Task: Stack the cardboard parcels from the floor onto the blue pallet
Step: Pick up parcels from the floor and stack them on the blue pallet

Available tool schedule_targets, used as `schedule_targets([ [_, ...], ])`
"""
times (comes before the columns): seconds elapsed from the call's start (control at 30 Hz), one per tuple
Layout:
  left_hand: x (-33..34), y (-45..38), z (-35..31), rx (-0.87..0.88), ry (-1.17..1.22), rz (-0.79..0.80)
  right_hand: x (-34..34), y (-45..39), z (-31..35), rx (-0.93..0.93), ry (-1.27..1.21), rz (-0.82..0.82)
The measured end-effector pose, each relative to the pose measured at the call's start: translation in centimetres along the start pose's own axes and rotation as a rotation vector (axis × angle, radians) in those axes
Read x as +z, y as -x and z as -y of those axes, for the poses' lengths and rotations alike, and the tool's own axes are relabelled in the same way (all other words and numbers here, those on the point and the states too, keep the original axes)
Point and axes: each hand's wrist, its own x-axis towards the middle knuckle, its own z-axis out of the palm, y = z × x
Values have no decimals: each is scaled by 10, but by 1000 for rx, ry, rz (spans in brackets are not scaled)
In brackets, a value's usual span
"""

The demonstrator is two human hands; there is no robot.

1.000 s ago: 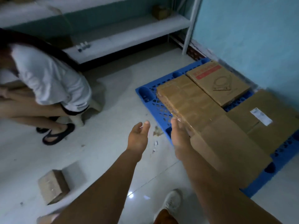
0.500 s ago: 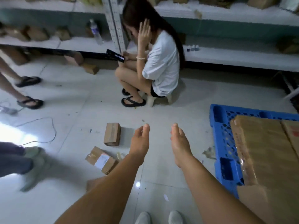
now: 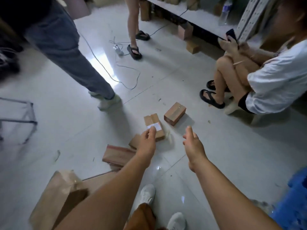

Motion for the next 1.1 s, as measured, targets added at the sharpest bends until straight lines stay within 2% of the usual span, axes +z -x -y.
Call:
schedule_targets([
  [0.3, -103, 9, 74, -162, 178, -272, 102, 13, -30, 14, 245, 245],
  [0.73, -267, -10, 193, -416, 293, -608, 285, 29, -110, 74, 562, 470],
  [1.1, -328, -29, 280, -492, 539, -857, 396, 8, -164, 11, 839, 726],
])
